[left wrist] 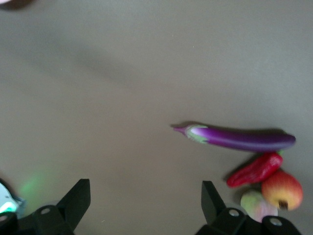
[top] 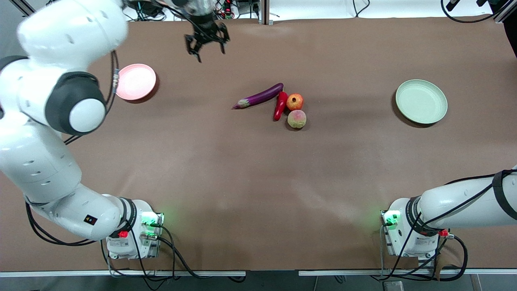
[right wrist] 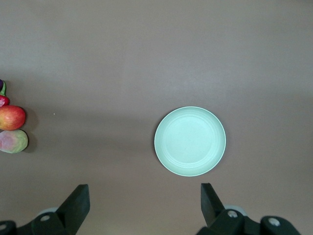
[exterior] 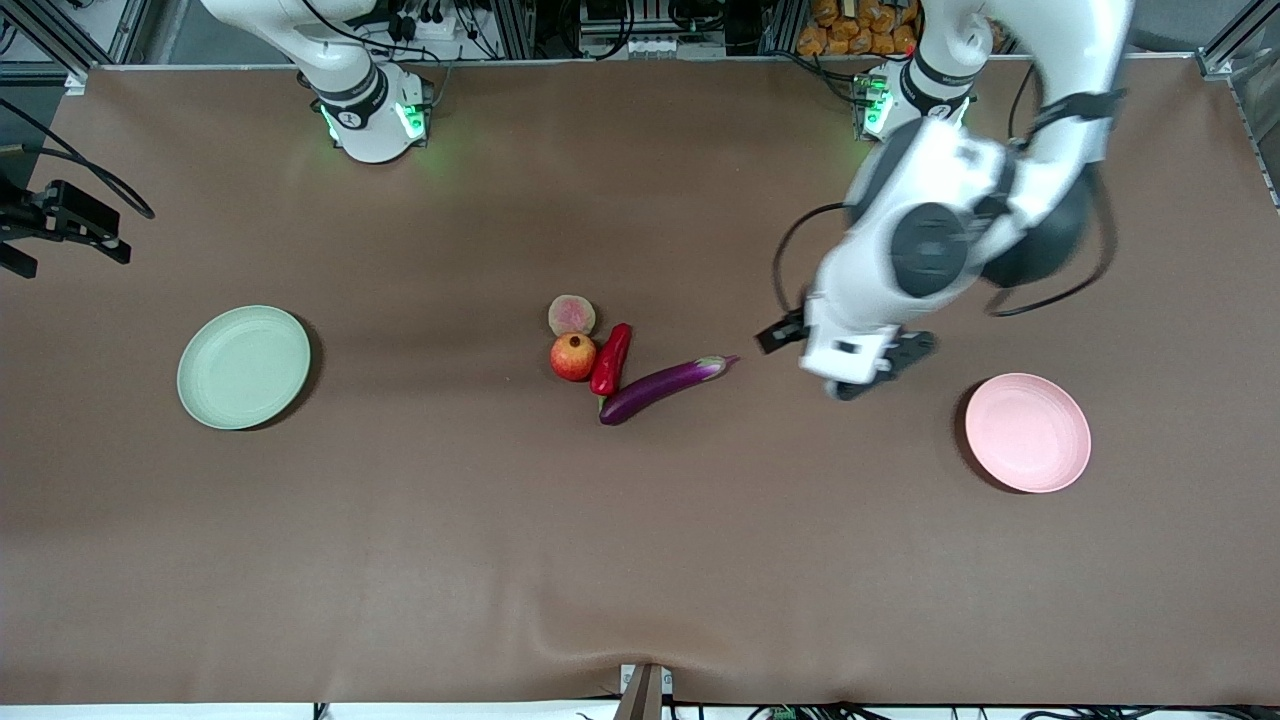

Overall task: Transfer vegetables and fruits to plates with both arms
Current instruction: 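Reach the left gripper down to the purple eggplant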

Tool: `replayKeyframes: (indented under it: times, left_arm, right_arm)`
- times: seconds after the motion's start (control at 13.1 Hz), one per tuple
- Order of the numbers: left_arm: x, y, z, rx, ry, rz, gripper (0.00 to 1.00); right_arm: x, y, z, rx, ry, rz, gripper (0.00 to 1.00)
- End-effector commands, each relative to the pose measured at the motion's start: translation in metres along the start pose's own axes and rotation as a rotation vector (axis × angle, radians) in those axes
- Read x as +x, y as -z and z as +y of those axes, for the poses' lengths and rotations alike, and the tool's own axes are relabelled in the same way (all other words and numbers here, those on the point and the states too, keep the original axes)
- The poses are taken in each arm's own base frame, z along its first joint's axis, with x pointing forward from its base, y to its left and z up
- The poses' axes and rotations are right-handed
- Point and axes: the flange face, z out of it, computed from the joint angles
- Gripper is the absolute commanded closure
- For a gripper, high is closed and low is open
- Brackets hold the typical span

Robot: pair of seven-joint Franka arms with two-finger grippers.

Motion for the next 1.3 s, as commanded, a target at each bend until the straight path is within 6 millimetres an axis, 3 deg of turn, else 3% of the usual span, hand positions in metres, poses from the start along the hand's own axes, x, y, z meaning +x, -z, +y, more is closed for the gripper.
replayKeyframes:
  times: [0.0,0.38,0.76,1.15,1.22]
  left_arm:
    - [-0.007,-0.028,0.033,-0.006,0.11,0.043,0.0]
    - [-0.058,-0.127,0.119,-0.168,0.487,0.092,0.0]
    - [-0.051,-0.175,0.137,-0.247,0.803,0.069,0.0]
    - [-0.047,-0.201,0.139,-0.238,0.918,0.057,0.0]
    - [-0.054,-0.21,0.141,-0.226,0.908,0.059,0.0]
  right_arm:
    - [0.003,0.003,0.0,0.013,-0.01,0.001,0.0]
    - [0.003,0.003,0.0,0.013,-0.01,0.001,0.0]
    - [0.002,0.003,0.0,0.013,-0.01,0.0,0.0]
    - [0.002,0.003,0.001,0.013,-0.011,0.0,0.0]
    - [0.002,0.003,0.0,0.013,-0.011,0.0,0.0]
